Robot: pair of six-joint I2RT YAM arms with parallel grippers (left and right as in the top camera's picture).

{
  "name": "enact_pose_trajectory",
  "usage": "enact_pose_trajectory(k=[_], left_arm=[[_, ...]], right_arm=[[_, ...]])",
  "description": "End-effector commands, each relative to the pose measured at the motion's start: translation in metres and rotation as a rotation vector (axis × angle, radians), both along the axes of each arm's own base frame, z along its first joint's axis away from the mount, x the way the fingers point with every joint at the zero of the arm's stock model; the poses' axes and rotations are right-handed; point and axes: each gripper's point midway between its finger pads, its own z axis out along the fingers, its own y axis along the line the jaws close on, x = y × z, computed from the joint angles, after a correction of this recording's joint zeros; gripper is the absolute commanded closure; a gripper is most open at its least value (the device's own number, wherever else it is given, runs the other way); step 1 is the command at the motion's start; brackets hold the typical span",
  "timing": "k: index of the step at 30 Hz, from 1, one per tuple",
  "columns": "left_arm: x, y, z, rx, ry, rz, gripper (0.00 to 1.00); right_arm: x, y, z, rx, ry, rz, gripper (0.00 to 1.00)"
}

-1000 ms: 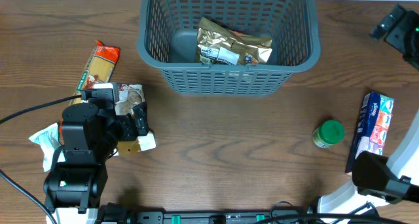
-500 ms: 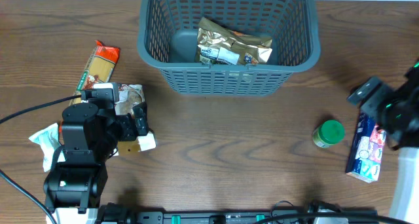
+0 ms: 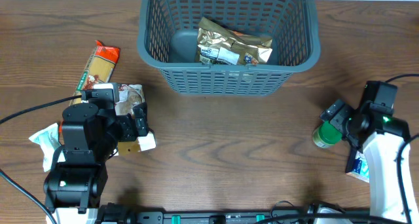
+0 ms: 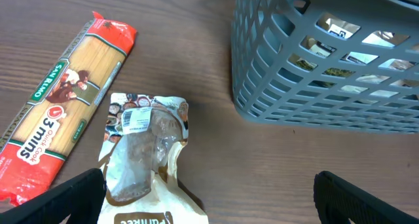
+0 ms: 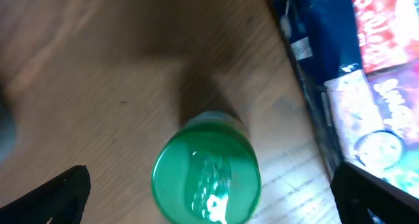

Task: Pack container
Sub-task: 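Move the right gripper down to the green-lidded jar and grasp it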

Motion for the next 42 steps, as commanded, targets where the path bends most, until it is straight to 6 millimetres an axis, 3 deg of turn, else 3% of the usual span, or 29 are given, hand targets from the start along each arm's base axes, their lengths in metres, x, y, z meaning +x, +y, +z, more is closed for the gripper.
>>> enact_pose_trajectory(k=[1,9,15,18,26,34,38,42], left_arm=[[0.001,0.0,0.007,0.015,-0.016,-0.008,0.01],[0.001,0.0,0.007,0.015,-0.016,-0.008,0.02],[0.001,0.0,0.007,0.015,-0.016,-0.008,0.02],[0.001,0.0,0.007,0.015,-0.016,-0.008,0.01],[0.001,0.0,0.007,0.015,-0.017,-0.008,0.01],[0.001,0.0,0.007,0.015,-0.017,-0.008,0.01],[0.001,0.0,0.007,0.015,-0.017,-0.008,0.01],[0.001,0.0,0.007,0.015,-0.017,-0.008,0.02]], right_arm=[[0.0,0.0,-0.019,0.014,0.038,-0.021,0.01],[0.0,0.0,-0.069,0.056,0.155,-0.035,0.01],[-0.003,0.001,-0.09,0.076,0.213,-0.034,0.01],[-0.002,0.001,-0.095,0.077,0.218,-0.034,0.01],[0.0,0.0,-0.095,0.077,0.215,-0.035,0.24],[0.0,0.003,-0.095,0.094,0.21,-0.03,0.35],[0.001,0.005,-0.095,0.102,0.208,-0.028,0.46],[0.001,0.007,-0.095,0.113,0.205,-0.025,0.5]])
